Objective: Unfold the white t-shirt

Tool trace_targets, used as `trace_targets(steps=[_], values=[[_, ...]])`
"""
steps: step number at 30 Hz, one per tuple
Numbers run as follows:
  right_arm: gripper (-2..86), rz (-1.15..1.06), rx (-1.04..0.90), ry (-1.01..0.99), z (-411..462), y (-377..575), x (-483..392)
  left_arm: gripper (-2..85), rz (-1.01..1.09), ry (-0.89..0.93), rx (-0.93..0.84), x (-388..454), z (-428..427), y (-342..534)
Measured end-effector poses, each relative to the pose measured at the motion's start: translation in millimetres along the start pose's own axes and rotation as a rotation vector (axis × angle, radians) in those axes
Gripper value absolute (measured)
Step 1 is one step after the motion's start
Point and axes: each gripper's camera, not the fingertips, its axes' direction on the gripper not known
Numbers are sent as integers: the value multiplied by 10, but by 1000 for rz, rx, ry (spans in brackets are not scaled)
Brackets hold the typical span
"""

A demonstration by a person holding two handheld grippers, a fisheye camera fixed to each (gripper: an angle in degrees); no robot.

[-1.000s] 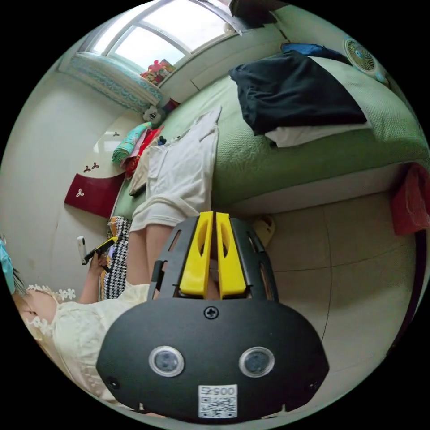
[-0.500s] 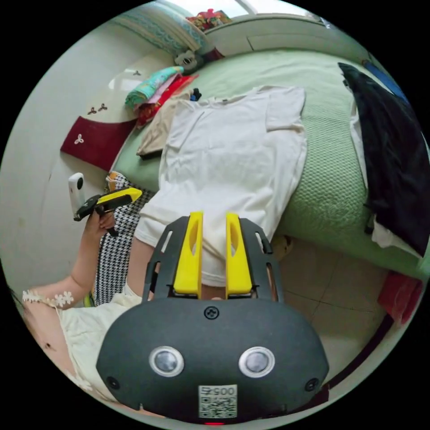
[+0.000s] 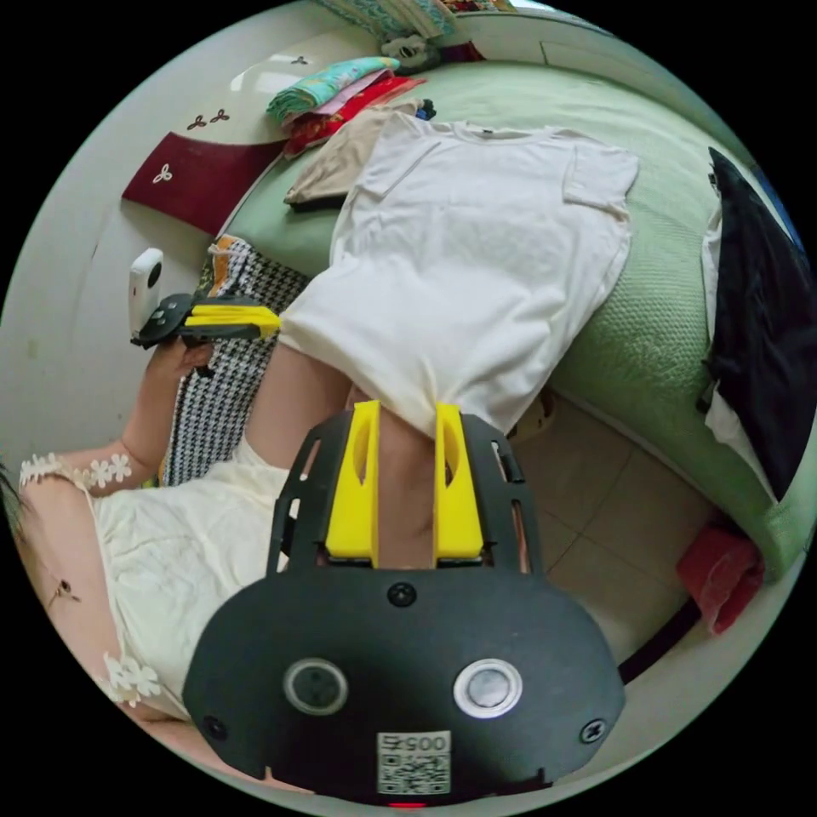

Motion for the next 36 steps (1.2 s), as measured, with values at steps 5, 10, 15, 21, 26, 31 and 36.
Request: trace_targets(steps=[5,10,15,21,26,31,36], values=[[89,14,49,34,-50,10,32,-5,-12,-48,73,-59,-210,-20],[95,14,211,-11,1,-179,69,-5,-57,-84,118,-171,-57,-222],[96,32,398,151,54,-736,225,-5,-88,-129,135,-290,119,-445],[91,153,500,226,328,-1814,711,-6,-166,-93,211,-533,176,-566],[73,182,427,455,783,-2563,895,-6,-204,-132,197,-707,288,-615],[43,174,290,599,1200,-2933,941,-5,-200,-136,191,-804,347,-745],[-4,260,385,511,840,-2891,1134,-4,-172,-140,194,-842,407,-922]])
